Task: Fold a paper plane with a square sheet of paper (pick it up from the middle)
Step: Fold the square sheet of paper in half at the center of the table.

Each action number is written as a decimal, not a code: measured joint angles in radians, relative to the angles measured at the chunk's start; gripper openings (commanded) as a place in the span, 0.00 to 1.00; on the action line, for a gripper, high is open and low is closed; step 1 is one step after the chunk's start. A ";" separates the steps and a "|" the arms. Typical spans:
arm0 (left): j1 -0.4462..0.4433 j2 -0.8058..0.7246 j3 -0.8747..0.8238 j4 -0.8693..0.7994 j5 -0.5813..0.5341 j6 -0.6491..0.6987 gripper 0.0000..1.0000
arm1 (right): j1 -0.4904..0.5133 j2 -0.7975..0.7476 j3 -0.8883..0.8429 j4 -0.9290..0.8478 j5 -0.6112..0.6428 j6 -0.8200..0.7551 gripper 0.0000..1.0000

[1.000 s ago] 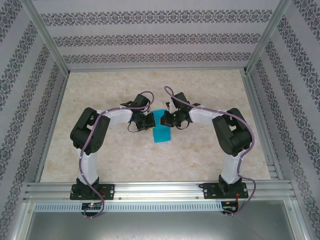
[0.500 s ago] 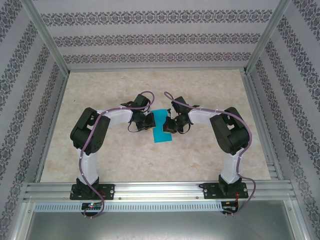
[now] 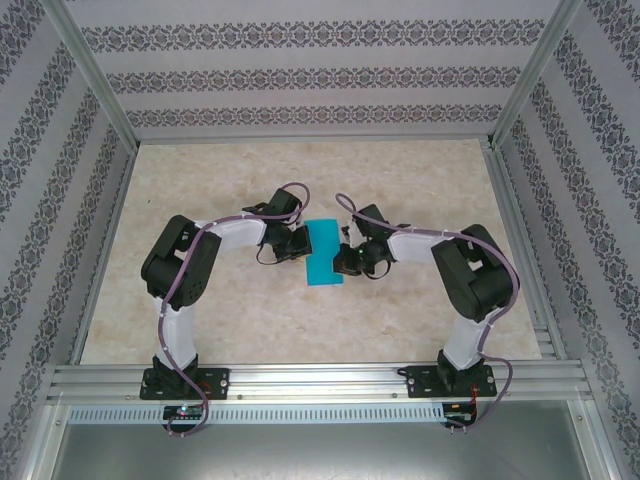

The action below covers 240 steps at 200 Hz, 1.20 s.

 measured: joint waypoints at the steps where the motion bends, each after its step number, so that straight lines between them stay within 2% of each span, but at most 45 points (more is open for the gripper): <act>1: 0.000 0.000 0.000 0.000 0.000 0.000 0.00 | -0.001 -0.001 -0.002 0.001 0.000 0.000 0.01; 39: -0.002 0.002 0.004 0.000 0.000 0.000 0.00 | -0.005 -0.050 -0.058 0.003 -0.001 -0.010 0.01; 91: -0.002 0.004 0.011 -0.009 -0.002 0.000 0.00 | -0.004 -0.127 -0.048 -0.111 0.008 -0.026 0.02; 138: -0.002 0.005 0.013 -0.012 -0.002 0.000 0.00 | 0.019 -0.058 0.048 -0.102 0.007 -0.021 0.02; 172: -0.002 0.005 0.013 -0.013 -0.002 0.000 0.00 | 0.034 0.007 0.053 -0.096 0.007 -0.016 0.02; 240: -0.002 0.006 0.019 -0.021 -0.003 0.001 0.00 | 0.022 -0.063 -0.059 -0.045 0.007 -0.029 0.02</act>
